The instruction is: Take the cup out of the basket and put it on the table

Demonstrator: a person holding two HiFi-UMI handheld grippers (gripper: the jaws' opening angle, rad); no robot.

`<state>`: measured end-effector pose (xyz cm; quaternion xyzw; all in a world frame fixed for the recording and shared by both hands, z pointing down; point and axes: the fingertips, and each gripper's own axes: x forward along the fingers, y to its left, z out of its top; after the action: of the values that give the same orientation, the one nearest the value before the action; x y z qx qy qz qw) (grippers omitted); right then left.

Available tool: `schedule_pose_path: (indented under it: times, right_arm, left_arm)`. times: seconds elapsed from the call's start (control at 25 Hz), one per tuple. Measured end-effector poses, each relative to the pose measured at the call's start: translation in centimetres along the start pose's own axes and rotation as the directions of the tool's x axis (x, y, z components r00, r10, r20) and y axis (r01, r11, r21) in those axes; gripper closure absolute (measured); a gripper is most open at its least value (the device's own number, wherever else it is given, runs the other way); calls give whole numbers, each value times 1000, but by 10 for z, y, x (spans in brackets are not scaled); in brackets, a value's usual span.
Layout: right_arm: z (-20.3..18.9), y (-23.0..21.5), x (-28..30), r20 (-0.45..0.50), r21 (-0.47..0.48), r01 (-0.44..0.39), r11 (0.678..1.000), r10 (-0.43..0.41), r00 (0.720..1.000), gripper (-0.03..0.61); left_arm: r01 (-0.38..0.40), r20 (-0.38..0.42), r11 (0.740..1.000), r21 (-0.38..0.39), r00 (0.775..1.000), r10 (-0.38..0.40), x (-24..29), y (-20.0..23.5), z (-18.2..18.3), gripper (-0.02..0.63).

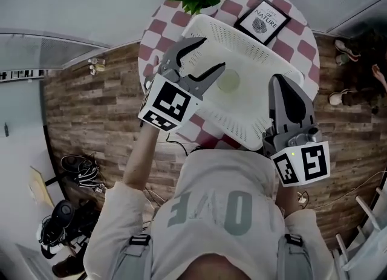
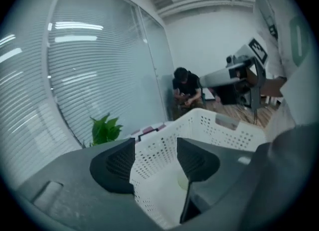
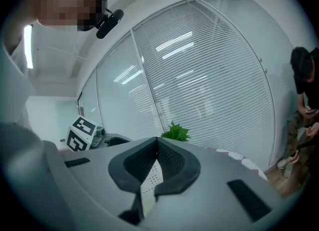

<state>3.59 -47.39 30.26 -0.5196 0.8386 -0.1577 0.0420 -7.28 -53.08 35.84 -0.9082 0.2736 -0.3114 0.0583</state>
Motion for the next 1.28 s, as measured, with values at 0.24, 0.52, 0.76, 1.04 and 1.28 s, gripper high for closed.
schedule_pose_path:
  times: [0.24,0.52,0.76,1.04,1.28]
  right_arm:
    - [-5,-8,-5,23,81,-35,996,33,999,571]
    - [-18,-24,-3,1,122,-36,992,36,999,571]
    - [-25,-36,-6,-2,155,-24,988,24,1000,571]
    - [-30,-41,-5,-8,166,-18,986,20,1000,571]
    - [-34,-41,-2,-15,168,-16,986,19,1000,571]
  left_arm:
    - [267,-299,960,79,925,-233,45,-30,-48,356]
    - [481,-546,877,16,739,-395,90,-65,-117,356]
    - [549,-657,832,-84,597,-461,111,-86,-159,356]
    - [559,-693,798,-225,484,-534,117,-105,-191,367]
    - [548,-699,801,-243,474,-536,122,-107,-199,477]
